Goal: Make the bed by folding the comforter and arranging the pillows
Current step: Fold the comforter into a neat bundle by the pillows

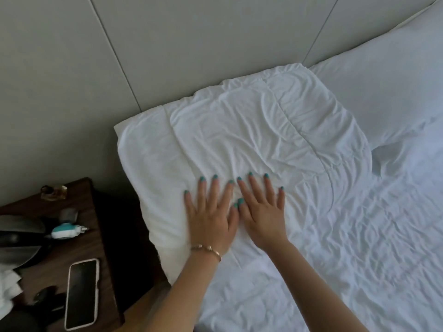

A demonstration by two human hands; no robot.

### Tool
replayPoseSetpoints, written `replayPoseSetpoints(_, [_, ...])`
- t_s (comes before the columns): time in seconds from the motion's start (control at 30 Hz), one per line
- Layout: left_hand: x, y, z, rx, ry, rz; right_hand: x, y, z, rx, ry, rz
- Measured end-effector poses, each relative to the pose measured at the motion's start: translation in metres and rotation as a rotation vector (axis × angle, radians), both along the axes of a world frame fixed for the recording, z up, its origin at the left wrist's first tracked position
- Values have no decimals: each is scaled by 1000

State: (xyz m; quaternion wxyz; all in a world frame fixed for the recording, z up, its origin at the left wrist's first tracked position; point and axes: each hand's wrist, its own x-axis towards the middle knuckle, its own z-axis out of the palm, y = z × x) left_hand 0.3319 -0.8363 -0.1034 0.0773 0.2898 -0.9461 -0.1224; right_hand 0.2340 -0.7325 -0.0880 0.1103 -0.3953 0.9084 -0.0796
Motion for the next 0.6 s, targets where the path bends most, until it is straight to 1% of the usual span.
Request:
replayPoseSetpoints(0.13, [55, 1, -44, -119, -6, -19, 9, 19, -25, 35, 152, 321])
replayPoseSetpoints(0.23, [70, -1, -61, -134, -35, 17, -30, 35, -35, 16, 252, 556])
replayPoseSetpoints(0.27, [71, 0, -63, -142, -38, 41, -50, 40, -37, 18, 284, 579])
replayPoseSetpoints(0.33, [70, 1, -64, -178, -15, 64, -92, 53, -36, 35, 339, 477])
replayPoseSetpoints(0.4, [59, 3, -58, -197, 34, 116, -126, 63, -32, 64, 341, 266])
replayPoseSetpoints(0.47, [29, 7, -45, -141, 96, 244, -146, 66, -31, 95, 302, 28])
replayPoseSetpoints(0.5, [10, 10, -37, -106, 133, 292, -151, 65, -31, 106, 279, -46])
replayPoseSetpoints(0.53, [-8, 13, -32, -87, 163, 296, -154, 64, -30, 112, 255, -66])
replayPoseSetpoints(0.6, [-29, 20, -34, -124, 169, 221, -161, 69, -34, 101, 227, -17])
